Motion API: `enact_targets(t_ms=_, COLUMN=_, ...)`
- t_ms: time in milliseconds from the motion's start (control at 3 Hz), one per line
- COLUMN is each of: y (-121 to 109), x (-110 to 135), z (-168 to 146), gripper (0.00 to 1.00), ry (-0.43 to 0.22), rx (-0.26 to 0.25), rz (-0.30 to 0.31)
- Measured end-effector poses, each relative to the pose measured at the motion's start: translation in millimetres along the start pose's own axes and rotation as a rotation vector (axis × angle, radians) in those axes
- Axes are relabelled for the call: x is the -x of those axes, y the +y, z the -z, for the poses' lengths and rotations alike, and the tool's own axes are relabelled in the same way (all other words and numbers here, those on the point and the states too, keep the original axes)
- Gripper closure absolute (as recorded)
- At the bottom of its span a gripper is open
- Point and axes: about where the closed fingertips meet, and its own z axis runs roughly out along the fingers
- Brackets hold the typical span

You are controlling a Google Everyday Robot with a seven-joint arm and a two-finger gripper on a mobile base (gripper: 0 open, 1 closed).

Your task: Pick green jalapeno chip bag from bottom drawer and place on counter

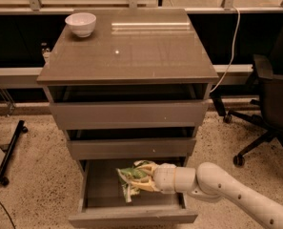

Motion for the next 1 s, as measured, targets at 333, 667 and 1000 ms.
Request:
enact_targets(t_ms=333, y=2.1, x=56.2, z=24.4, gripper=1.0, ry=0.022, rx=-0.044, rz=0.145)
enact_targets(t_ms=667, y=-11.5, x=113.6, z=47.8, gripper=1.0, ry=0.045, rx=-0.093, rz=0.272)
enact_targets(t_ms=1000, y=-27.5, x=170.7, z=68.4, gripper=1.0, ry=0.064, rx=-0.139, rz=0.388)
